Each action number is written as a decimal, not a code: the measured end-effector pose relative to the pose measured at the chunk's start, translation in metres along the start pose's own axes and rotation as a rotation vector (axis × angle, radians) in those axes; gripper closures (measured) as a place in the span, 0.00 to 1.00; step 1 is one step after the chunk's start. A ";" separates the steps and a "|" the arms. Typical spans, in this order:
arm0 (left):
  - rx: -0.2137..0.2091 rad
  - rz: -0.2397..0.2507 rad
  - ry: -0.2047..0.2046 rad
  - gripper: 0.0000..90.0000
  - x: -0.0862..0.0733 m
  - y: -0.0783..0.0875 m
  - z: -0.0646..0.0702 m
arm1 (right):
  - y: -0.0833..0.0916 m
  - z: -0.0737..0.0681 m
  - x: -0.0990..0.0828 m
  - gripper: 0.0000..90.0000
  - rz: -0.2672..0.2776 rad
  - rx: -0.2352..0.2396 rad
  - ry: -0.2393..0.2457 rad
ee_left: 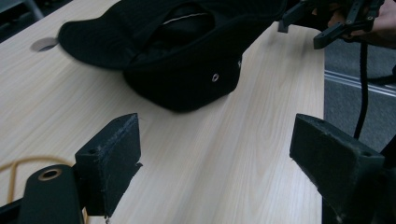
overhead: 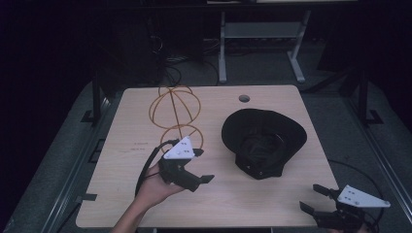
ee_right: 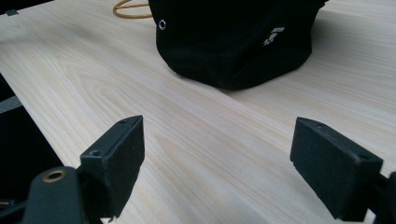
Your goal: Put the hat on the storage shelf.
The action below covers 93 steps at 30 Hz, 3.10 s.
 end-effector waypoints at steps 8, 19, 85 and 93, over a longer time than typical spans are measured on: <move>-0.029 -0.020 -0.029 0.18 0.022 -0.019 -0.001 | 0.001 0.001 -0.002 0.19 -0.005 0.004 -0.001; -0.066 -0.060 -0.081 0.18 0.045 -0.047 0.002 | 0.003 0.000 -0.001 0.19 -0.001 0.010 -0.001; -0.202 -0.142 -0.171 0.95 0.073 -0.110 0.025 | 0.003 -0.002 0.002 0.19 0.041 0.014 -0.023; -0.209 -0.125 -0.136 0.95 0.087 -0.106 0.027 | 0.001 -0.001 0.008 0.19 0.070 -0.009 -0.033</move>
Point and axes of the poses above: each handheld gripper's, and its own axes: y roughly backward along the jaws, x roughly out of its top, z roughly to its right, the point moved 9 cm from there along -y, roughly forward along the jaws, and after that the axes turned 8 degrees about x, right-handed, at the moved point
